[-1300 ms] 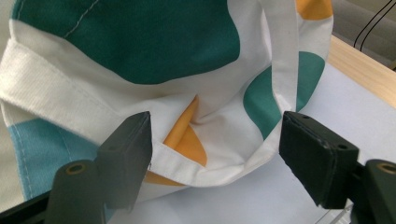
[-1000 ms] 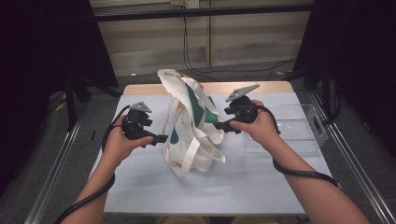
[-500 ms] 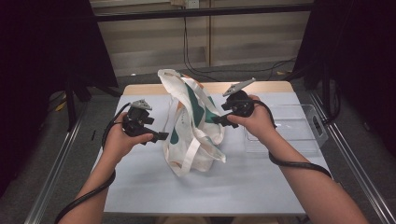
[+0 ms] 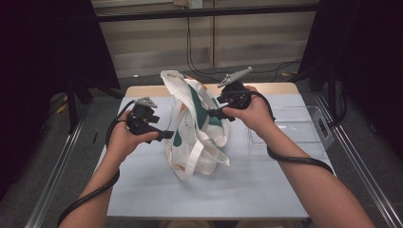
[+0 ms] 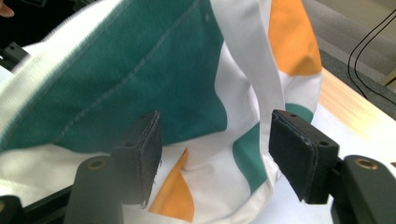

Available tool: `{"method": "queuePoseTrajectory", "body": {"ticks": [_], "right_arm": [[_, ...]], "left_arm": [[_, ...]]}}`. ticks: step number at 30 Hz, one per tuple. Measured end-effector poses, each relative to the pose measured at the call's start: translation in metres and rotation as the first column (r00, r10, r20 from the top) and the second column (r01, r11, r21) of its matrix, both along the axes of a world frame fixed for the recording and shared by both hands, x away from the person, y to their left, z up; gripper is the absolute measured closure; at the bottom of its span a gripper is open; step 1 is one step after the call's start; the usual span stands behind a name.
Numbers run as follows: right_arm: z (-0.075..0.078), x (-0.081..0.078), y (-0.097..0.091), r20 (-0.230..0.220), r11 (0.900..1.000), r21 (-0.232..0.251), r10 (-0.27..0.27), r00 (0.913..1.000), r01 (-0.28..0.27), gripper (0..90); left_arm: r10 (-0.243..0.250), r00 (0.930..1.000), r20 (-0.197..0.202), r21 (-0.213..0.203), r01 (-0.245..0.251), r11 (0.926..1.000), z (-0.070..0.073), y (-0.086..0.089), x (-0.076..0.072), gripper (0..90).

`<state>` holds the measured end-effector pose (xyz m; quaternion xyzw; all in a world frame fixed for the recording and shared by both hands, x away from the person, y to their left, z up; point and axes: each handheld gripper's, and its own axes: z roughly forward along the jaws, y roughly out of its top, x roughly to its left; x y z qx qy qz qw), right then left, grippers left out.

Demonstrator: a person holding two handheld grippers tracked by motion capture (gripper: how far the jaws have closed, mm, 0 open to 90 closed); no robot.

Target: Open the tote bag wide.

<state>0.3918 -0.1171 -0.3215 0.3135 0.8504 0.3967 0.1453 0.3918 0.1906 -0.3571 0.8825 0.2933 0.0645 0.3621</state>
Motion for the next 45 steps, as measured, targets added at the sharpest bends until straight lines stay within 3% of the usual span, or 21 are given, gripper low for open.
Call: {"method": "queuePoseTrajectory", "body": {"ticks": [9,17,19,32,38,45], "right_arm": [[0.007,0.006,0.001,0.006,0.9999,-0.008,-0.009,0.9999,0.009,36.1],[0.008,0.018,0.005,0.022,0.9999,0.007,-0.008,0.9997,0.008,40.9],[0.007,0.019,0.005,0.023,1.0,0.006,-0.006,0.9997,0.005,42.0],[0.006,0.036,0.014,0.03,0.9995,0.031,-0.008,0.9995,0.007,43.4],[0.005,0.042,0.019,0.048,0.9999,0.002,0.01,0.9988,-0.01,54.6],[0.004,0.043,0.022,0.025,0.9996,0.006,0.026,0.9993,-0.026,74.4]], "left_arm": [[0.009,0.9999,0.005,-0.005,-0.009,0.9999,0.005,0.0,0.005,15.4],[0.005,0.9999,0.015,0.011,-0.005,0.9999,0.01,-0.003,0.013,24.7],[0.02,0.9997,0.015,-0.003,-0.02,0.9998,0.01,-0.003,0.013,26.8],[0.027,0.9991,0.032,-0.002,-0.026,0.9996,0.012,-0.007,0.02,50.7],[0.013,0.9997,0.019,0.007,-0.014,0.9999,0.012,-0.01,0.02,61.3],[0.002,0.9998,0.022,0.006,-0.002,1.0,0.014,-0.011,0.019,78.8]]}}
